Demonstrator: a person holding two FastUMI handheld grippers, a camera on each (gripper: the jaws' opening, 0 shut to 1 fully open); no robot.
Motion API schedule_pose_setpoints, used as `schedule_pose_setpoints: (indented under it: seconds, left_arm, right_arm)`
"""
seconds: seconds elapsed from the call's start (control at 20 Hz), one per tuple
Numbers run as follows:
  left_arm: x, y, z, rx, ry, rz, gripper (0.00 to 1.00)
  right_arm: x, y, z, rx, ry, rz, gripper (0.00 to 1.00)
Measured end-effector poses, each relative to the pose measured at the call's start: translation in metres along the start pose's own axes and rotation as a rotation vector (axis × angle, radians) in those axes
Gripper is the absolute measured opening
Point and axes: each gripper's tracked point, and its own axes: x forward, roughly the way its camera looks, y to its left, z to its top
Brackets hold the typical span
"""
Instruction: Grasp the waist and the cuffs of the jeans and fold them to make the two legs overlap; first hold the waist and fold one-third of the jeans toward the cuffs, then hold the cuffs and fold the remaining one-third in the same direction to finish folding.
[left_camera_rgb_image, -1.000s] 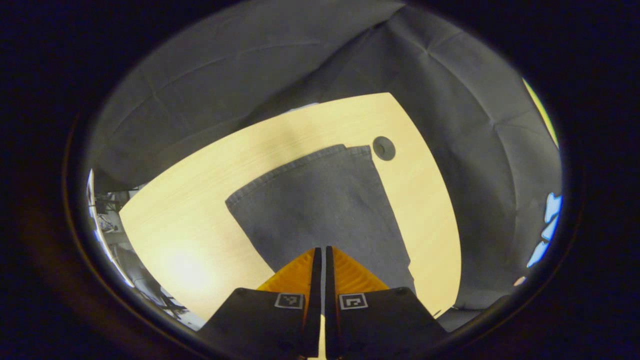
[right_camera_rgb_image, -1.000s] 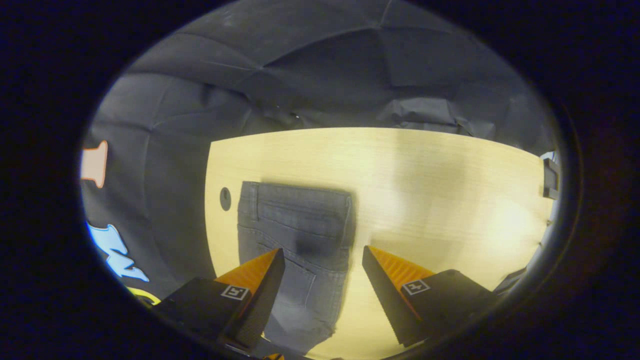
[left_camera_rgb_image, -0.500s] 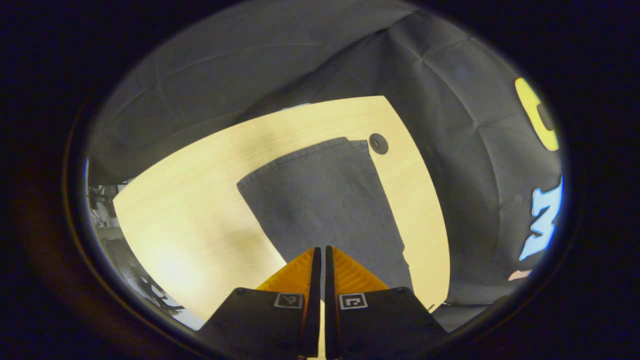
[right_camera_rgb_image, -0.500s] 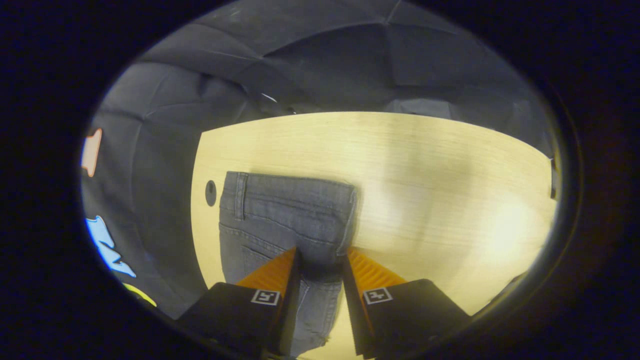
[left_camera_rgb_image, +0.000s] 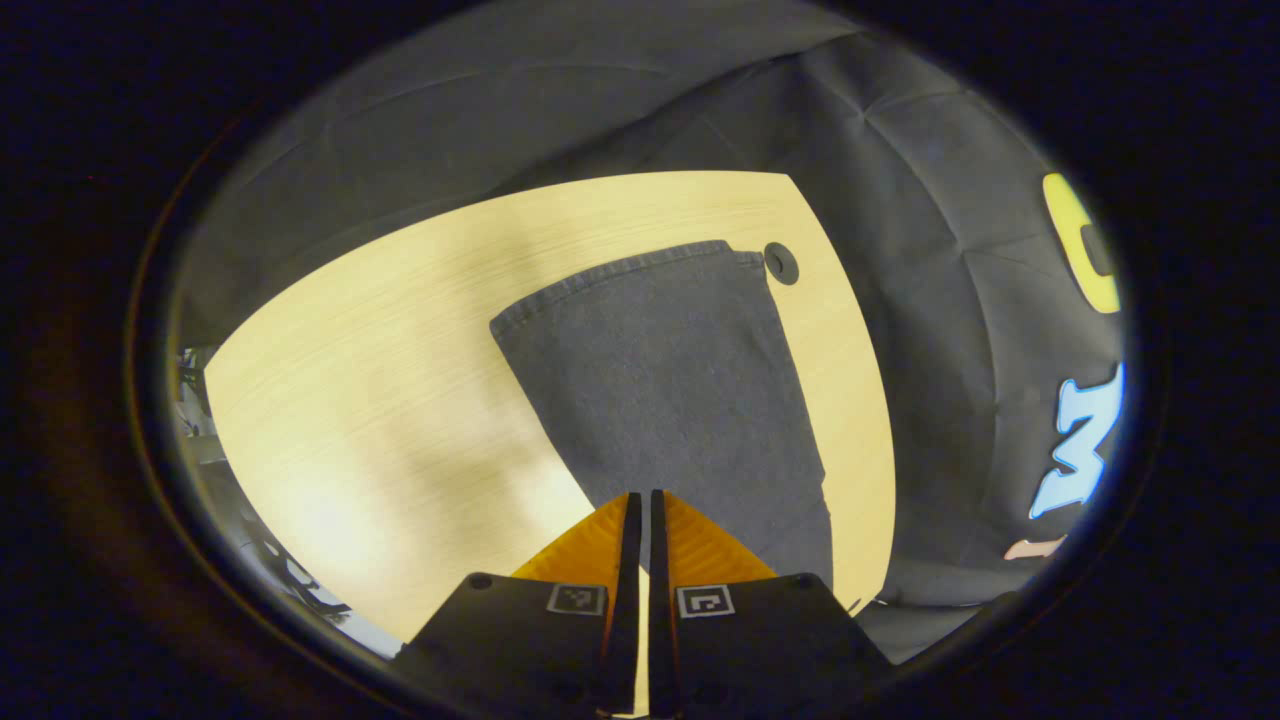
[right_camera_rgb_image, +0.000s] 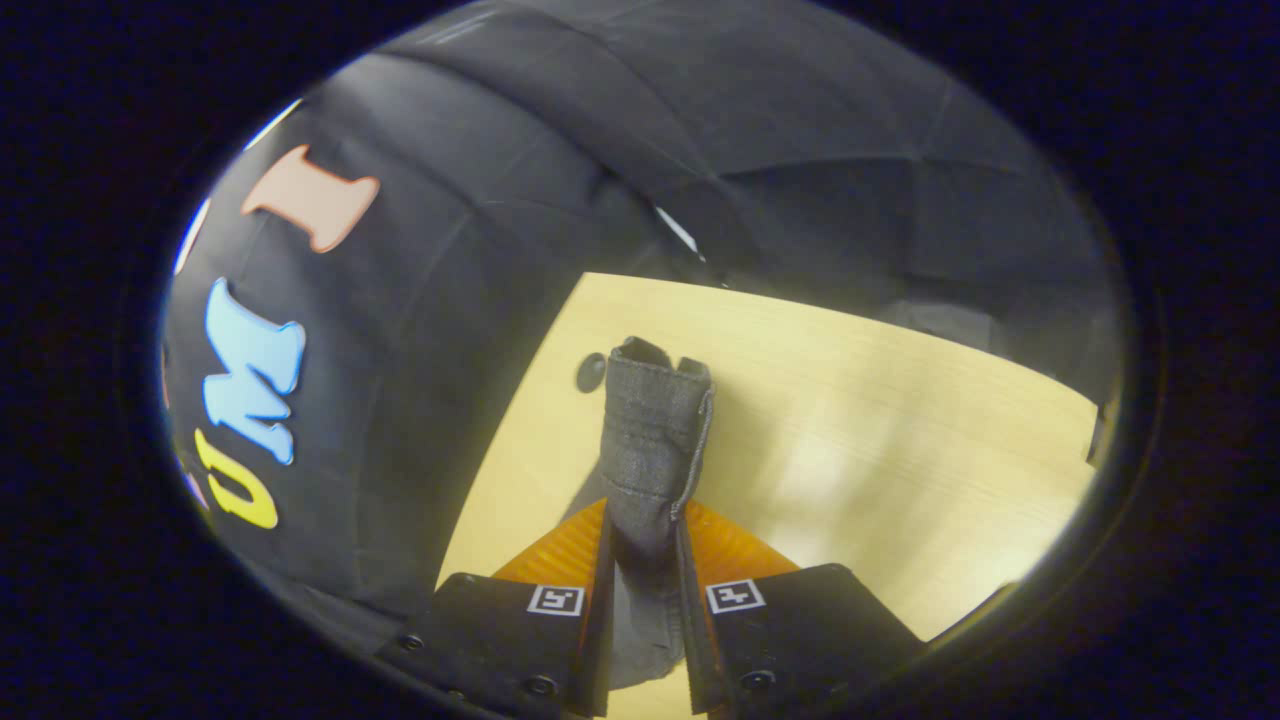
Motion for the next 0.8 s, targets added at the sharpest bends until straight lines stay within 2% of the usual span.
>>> schedule_pose_setpoints:
  seconds: [0.15, 0.2, 0.25, 0.35, 0.4, 0.45, 0.5, 0.55, 0.6, 0.65, 0.7, 0.8]
  left_arm:
    - [0.002, 0.000, -0.003, 0.004, 0.006, -0.021, 0.13]
    - [0.003, 0.000, -0.004, -0.001, 0.008, -0.035, 0.12]
    - [0.006, 0.001, -0.005, -0.009, 0.007, -0.036, 0.13]
    - [0.004, 0.003, -0.002, -0.026, 0.006, -0.056, 0.12]
    - [0.003, 0.004, 0.002, -0.030, 0.001, -0.069, 0.17]
    - [0.003, 0.005, 0.006, -0.031, -0.012, -0.077, 0.17]
    - [0.000, 0.005, 0.013, -0.030, -0.033, -0.082, 0.12]
    - [0.001, 0.005, 0.022, -0.030, -0.059, -0.089, 0.17]
    - [0.000, 0.005, 0.033, -0.030, -0.086, -0.095, 0.17]
    - [0.000, 0.010, 0.042, -0.030, -0.110, -0.098, 0.17]
    - [-0.001, 0.014, 0.051, -0.032, -0.130, -0.095, 0.17]
    - [0.000, 0.025, 0.070, -0.036, -0.164, -0.082, 0.17]
  right_arm:
    - [-0.029, 0.077, -0.027, -0.202, -0.050, 0.095, 0.29]
    - [-0.035, 0.107, -0.044, -0.278, -0.047, 0.134, 0.24]
    - [-0.034, 0.135, -0.063, -0.341, -0.034, 0.177, 0.29]
    - [-0.029, 0.182, -0.115, -0.418, 0.000, 0.269, 0.29]
    - [-0.025, 0.200, -0.136, -0.428, 0.013, 0.315, 0.29]
    - [-0.019, 0.210, -0.163, -0.429, 0.052, 0.343, 0.26]
    - [-0.011, 0.213, -0.190, -0.424, 0.108, 0.351, 0.24]
    - [-0.003, 0.209, -0.218, -0.426, 0.167, 0.351, 0.28]
    - [0.006, 0.202, -0.248, -0.441, 0.228, 0.342, 0.28]
    - [0.016, 0.191, -0.276, -0.468, 0.274, 0.326, 0.33]
    - [0.024, 0.184, -0.301, -0.503, 0.309, 0.306, 0.28]
    - [0.035, 0.174, -0.333, -0.533, 0.361, 0.278, 0.29]
